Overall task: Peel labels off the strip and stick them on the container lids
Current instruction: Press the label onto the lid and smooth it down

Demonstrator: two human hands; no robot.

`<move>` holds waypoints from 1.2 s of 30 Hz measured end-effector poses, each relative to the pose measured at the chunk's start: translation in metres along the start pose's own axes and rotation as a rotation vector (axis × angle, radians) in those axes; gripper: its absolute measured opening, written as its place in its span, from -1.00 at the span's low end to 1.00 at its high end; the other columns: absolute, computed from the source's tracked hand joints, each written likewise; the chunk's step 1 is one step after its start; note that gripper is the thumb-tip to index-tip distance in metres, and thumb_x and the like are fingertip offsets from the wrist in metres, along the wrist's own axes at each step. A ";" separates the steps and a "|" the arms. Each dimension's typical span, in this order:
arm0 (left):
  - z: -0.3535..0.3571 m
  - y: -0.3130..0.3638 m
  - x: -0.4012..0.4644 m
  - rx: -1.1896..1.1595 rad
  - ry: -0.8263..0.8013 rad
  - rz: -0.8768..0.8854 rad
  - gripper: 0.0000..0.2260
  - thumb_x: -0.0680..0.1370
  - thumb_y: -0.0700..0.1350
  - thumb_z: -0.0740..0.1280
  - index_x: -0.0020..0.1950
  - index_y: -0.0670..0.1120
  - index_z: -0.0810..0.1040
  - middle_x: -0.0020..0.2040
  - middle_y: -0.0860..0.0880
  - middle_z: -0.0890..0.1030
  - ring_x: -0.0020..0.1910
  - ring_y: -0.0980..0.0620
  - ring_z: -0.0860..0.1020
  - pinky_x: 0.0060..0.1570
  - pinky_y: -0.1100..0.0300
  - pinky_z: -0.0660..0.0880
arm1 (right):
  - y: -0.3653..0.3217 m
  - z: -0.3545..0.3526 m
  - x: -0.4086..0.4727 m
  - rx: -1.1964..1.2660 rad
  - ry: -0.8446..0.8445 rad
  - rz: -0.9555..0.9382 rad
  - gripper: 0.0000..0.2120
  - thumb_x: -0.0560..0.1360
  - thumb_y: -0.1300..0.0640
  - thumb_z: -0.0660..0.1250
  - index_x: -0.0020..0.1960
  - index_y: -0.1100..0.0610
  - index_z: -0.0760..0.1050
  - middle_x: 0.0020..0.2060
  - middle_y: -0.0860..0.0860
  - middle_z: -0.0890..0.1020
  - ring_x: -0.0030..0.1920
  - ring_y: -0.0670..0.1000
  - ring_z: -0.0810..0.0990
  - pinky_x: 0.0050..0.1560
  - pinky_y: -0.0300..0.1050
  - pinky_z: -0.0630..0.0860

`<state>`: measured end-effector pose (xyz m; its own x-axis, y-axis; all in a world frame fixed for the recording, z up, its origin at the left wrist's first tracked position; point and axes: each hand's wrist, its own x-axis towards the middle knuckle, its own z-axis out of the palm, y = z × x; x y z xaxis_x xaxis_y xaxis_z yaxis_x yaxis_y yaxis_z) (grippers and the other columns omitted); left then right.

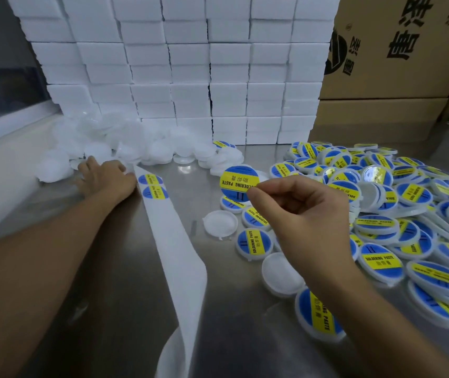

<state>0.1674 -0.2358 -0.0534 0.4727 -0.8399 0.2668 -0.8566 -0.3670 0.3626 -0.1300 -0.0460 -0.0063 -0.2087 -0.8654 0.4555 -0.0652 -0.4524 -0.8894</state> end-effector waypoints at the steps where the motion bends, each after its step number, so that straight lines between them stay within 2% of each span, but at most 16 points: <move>1: -0.002 0.000 0.000 -0.039 0.009 -0.008 -0.76 0.49 -0.01 0.32 0.14 0.02 0.56 0.37 -0.17 0.38 0.38 -0.18 0.26 0.36 -0.09 0.24 | 0.001 0.000 0.000 -0.007 0.002 -0.003 -0.94 0.39 0.32 0.50 -0.19 0.20 0.66 -0.35 0.00 0.70 -0.35 -0.12 0.65 -0.30 -0.38 0.51; 4: -0.004 0.001 0.003 -0.150 0.006 -0.043 -0.69 0.40 -0.06 0.41 0.11 -0.04 0.48 0.16 -0.17 0.53 0.28 -0.20 0.38 0.32 -0.10 0.30 | 0.003 0.001 0.000 -0.019 -0.001 -0.007 -0.95 0.39 0.33 0.50 -0.19 0.22 0.66 -0.34 0.01 0.69 -0.36 -0.13 0.63 -0.30 -0.38 0.51; 6: -0.007 0.000 0.005 -0.240 0.023 -0.071 -0.55 0.38 -0.09 0.46 0.23 -0.06 0.44 0.20 -0.19 0.52 0.27 -0.21 0.41 0.29 -0.09 0.35 | 0.005 0.000 0.000 -0.034 -0.003 -0.006 -0.95 0.39 0.33 0.50 -0.19 0.22 0.66 -0.34 0.01 0.69 -0.36 -0.13 0.63 -0.30 -0.37 0.52; 9: -0.014 0.001 0.011 -0.338 -0.069 -0.057 -0.42 0.37 -0.15 0.49 0.37 -0.12 0.44 0.29 -0.18 0.52 0.27 -0.20 0.47 0.25 -0.01 0.44 | 0.006 0.000 0.001 -0.060 -0.002 -0.010 -0.95 0.39 0.32 0.50 -0.19 0.21 0.66 -0.34 0.00 0.69 -0.34 -0.09 0.64 -0.28 -0.33 0.54; 12: -0.024 0.002 0.015 -0.309 -0.150 -0.049 -0.59 0.29 -0.18 0.48 0.14 -0.02 0.61 0.17 -0.15 0.60 0.14 -0.19 0.55 0.26 -0.05 0.46 | 0.007 -0.001 0.001 -0.078 0.006 -0.020 -0.94 0.39 0.30 0.50 -0.20 0.17 0.66 -0.33 0.00 0.69 -0.31 -0.03 0.65 -0.26 -0.27 0.58; 15: -0.026 0.007 0.017 -0.144 -0.196 0.012 -0.76 0.26 -0.04 0.43 -0.10 0.00 0.55 -0.03 -0.09 0.62 0.10 -0.17 0.53 0.33 -0.11 0.27 | 0.007 -0.002 0.002 -0.078 0.009 -0.016 -0.93 0.40 0.30 0.50 -0.20 0.16 0.66 -0.33 0.01 0.69 -0.30 0.02 0.65 -0.27 -0.24 0.60; 16: -0.025 0.009 0.018 -0.115 -0.210 0.031 -0.74 0.28 0.04 0.40 -0.10 -0.03 0.56 -0.04 -0.10 0.62 0.12 -0.18 0.52 0.34 -0.13 0.25 | 0.008 -0.002 0.002 -0.080 0.008 -0.015 -0.93 0.40 0.30 0.49 -0.20 0.16 0.66 -0.33 0.01 0.68 -0.31 0.02 0.65 -0.27 -0.24 0.60; 19: -0.023 0.013 0.023 -0.042 -0.235 0.053 -0.55 0.39 0.24 0.29 0.06 -0.08 0.60 0.16 -0.14 0.55 0.24 -0.24 0.43 0.38 -0.16 0.21 | 0.009 -0.002 0.002 -0.084 0.000 -0.017 -0.93 0.40 0.30 0.49 -0.20 0.16 0.66 -0.33 -0.01 0.68 -0.33 -0.01 0.64 -0.30 -0.27 0.58; 22: -0.019 0.016 0.021 -0.014 -0.210 0.080 -0.77 0.45 0.14 0.38 -0.10 -0.02 0.59 0.10 -0.05 0.59 0.22 -0.17 0.44 0.37 -0.15 0.11 | 0.010 -0.003 0.003 -0.088 -0.009 -0.026 -0.93 0.40 0.29 0.49 -0.21 0.15 0.65 -0.34 -0.04 0.68 -0.36 -0.08 0.62 -0.31 -0.30 0.55; 24: -0.017 0.018 0.017 -0.020 -0.207 0.062 -0.79 0.45 0.11 0.40 -0.01 0.03 0.54 0.17 -0.02 0.55 0.27 -0.15 0.41 0.36 -0.12 0.10 | 0.010 -0.003 0.003 -0.084 -0.007 -0.033 -0.92 0.40 0.29 0.49 -0.21 0.14 0.65 -0.33 -0.05 0.68 -0.37 -0.12 0.60 -0.32 -0.31 0.54; 27: -0.017 0.024 0.014 -0.018 -0.203 0.038 -0.55 0.44 0.06 0.42 0.29 0.07 0.42 0.35 -0.08 0.42 0.39 -0.15 0.30 0.38 -0.08 0.16 | 0.011 -0.003 0.004 -0.086 -0.006 -0.036 -0.92 0.41 0.29 0.49 -0.22 0.14 0.65 -0.34 -0.04 0.68 -0.38 -0.12 0.60 -0.33 -0.30 0.55; 29: -0.020 0.028 0.013 -0.009 -0.157 0.047 -0.42 0.41 -0.01 0.48 0.39 0.01 0.38 0.40 -0.12 0.35 0.41 -0.17 0.29 0.36 -0.08 0.17 | 0.012 -0.004 0.004 -0.087 -0.006 -0.032 -0.91 0.41 0.29 0.49 -0.22 0.14 0.65 -0.34 -0.04 0.68 -0.38 -0.12 0.59 -0.33 -0.30 0.54; 30: -0.021 0.030 0.013 -0.048 -0.135 0.058 -0.42 0.40 -0.06 0.50 0.39 -0.03 0.40 0.40 -0.14 0.36 0.39 -0.18 0.32 0.37 -0.07 0.23 | 0.012 -0.004 0.004 -0.087 -0.006 -0.028 -0.91 0.41 0.29 0.49 -0.22 0.13 0.65 -0.34 -0.04 0.68 -0.39 -0.12 0.59 -0.33 -0.29 0.54; 33: -0.023 0.032 0.003 -0.220 -0.044 0.125 -0.59 0.45 -0.24 0.41 0.29 -0.11 0.49 0.32 -0.18 0.48 0.30 -0.22 0.43 0.27 -0.05 0.41 | 0.013 -0.004 0.004 -0.104 -0.006 -0.019 -0.91 0.41 0.27 0.49 -0.22 0.12 0.65 -0.34 -0.05 0.68 -0.37 -0.09 0.60 -0.34 -0.26 0.55; 35: -0.026 0.032 -0.009 -0.297 0.056 0.165 -0.75 0.48 -0.32 0.29 0.10 -0.13 0.59 0.18 -0.20 0.58 0.18 -0.24 0.49 0.14 0.00 0.46 | 0.014 -0.006 0.004 -0.120 -0.007 -0.018 -0.93 0.41 0.26 0.50 -0.19 0.12 0.65 -0.32 -0.05 0.69 -0.35 -0.08 0.61 -0.32 -0.24 0.57; 36: -0.029 0.034 -0.017 -0.340 0.090 0.193 -0.76 0.48 -0.35 0.24 0.01 -0.13 0.63 0.11 -0.20 0.61 0.12 -0.23 0.52 0.10 0.02 0.46 | 0.014 -0.005 0.004 -0.121 -0.007 -0.012 -0.93 0.41 0.26 0.50 -0.15 0.13 0.65 -0.31 -0.05 0.69 -0.34 -0.06 0.62 -0.30 -0.23 0.58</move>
<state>0.1364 -0.2222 -0.0202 0.3392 -0.8365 0.4303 -0.8211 -0.0400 0.5694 -0.1370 -0.0544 -0.0172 -0.2001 -0.8618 0.4662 -0.1849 -0.4341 -0.8817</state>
